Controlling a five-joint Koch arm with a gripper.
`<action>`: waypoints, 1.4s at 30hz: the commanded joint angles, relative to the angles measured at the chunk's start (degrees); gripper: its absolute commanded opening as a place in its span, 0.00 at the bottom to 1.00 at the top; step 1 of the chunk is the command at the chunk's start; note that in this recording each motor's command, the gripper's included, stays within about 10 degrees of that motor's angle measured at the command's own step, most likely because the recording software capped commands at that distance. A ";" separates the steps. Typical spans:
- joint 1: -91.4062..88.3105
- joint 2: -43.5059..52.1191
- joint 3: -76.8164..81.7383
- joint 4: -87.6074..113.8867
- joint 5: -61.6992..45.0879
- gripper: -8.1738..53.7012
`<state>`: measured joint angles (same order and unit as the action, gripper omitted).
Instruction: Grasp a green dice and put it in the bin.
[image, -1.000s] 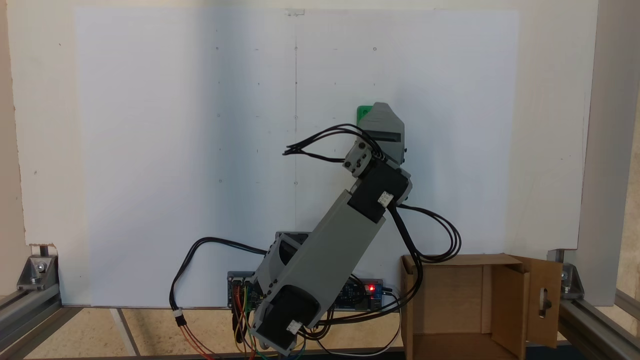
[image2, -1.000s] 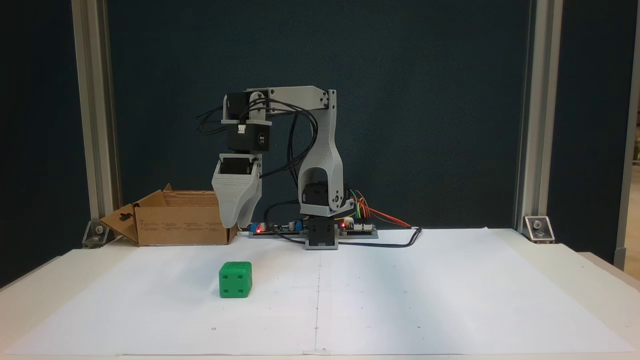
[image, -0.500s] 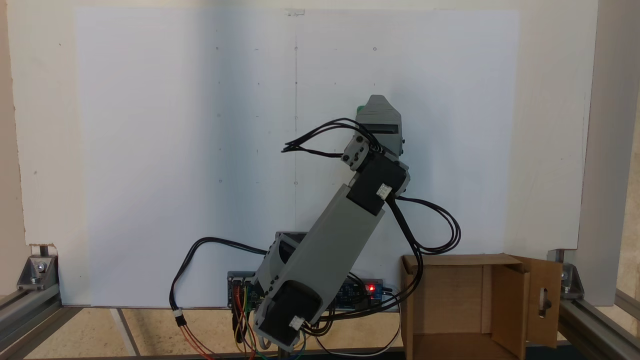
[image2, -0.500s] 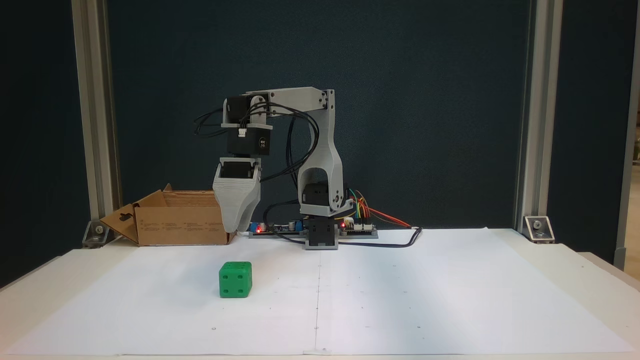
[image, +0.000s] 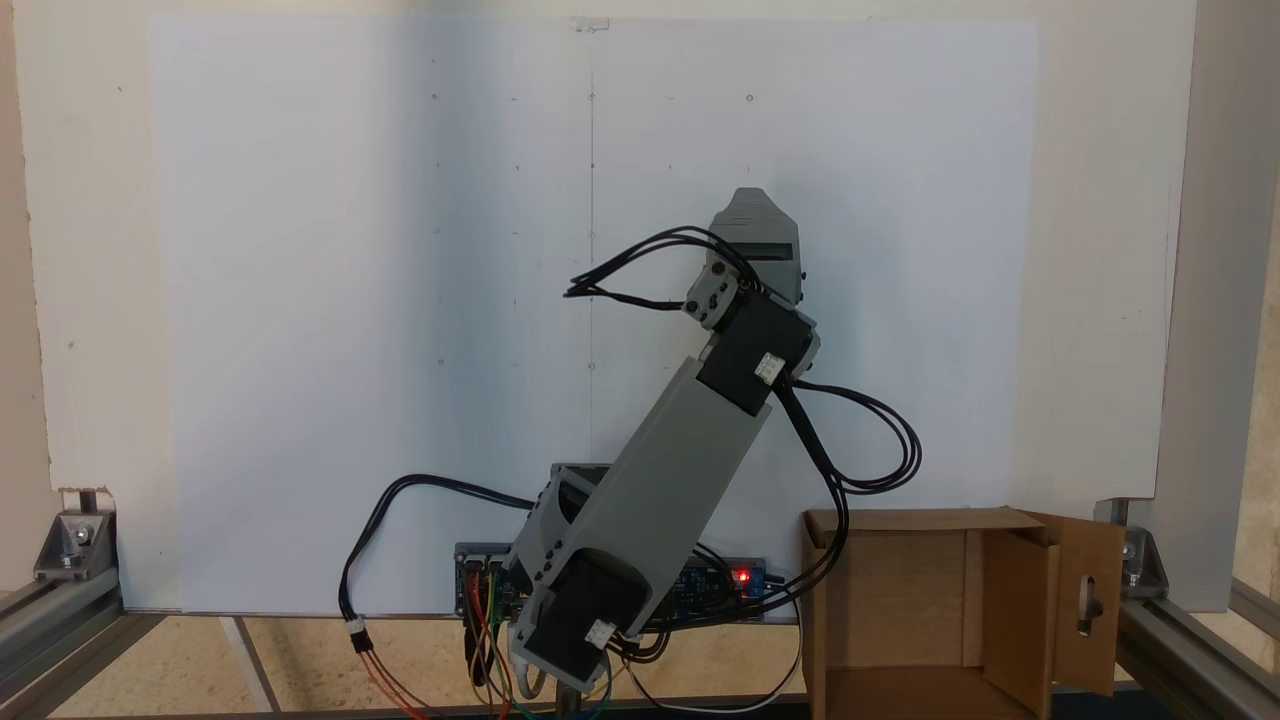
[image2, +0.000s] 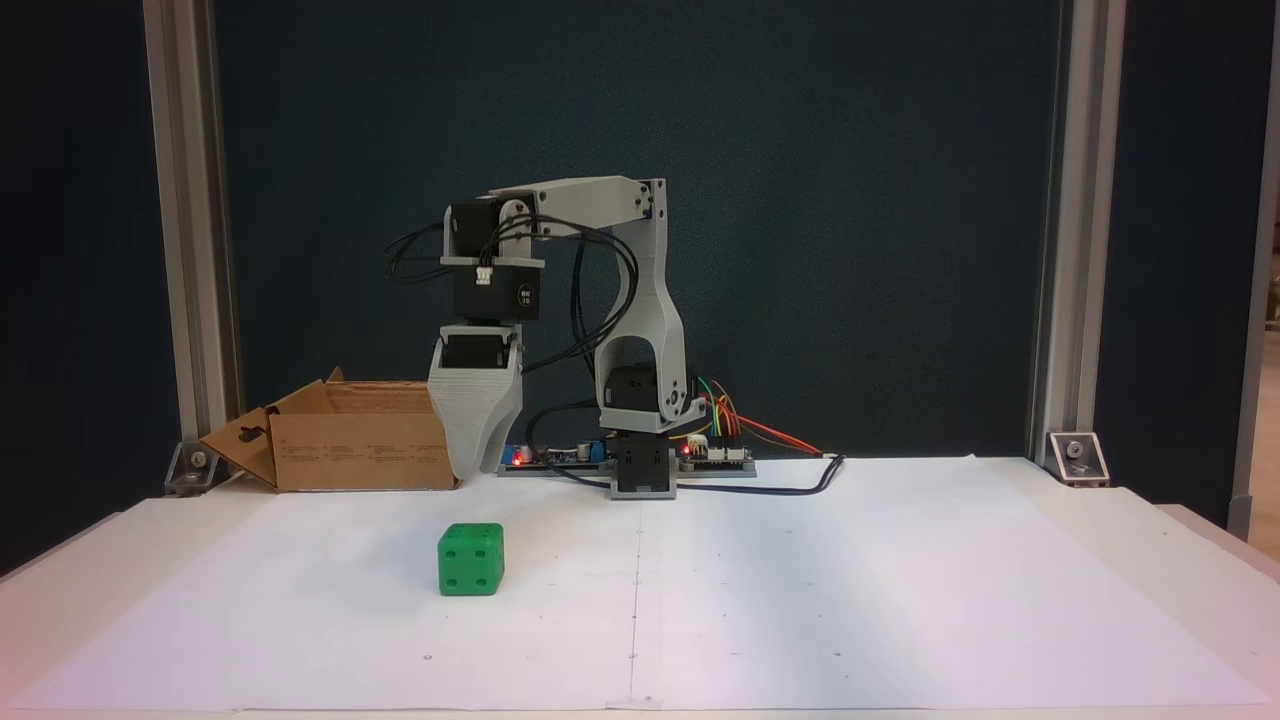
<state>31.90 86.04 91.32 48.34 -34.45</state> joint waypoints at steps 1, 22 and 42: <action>-0.26 -0.09 -2.55 -0.44 -3.16 0.86; -0.79 -3.78 -2.55 -0.44 3.43 0.83; -1.49 -8.44 -2.55 -3.87 6.86 0.83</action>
<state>30.50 77.26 91.23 44.74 -32.08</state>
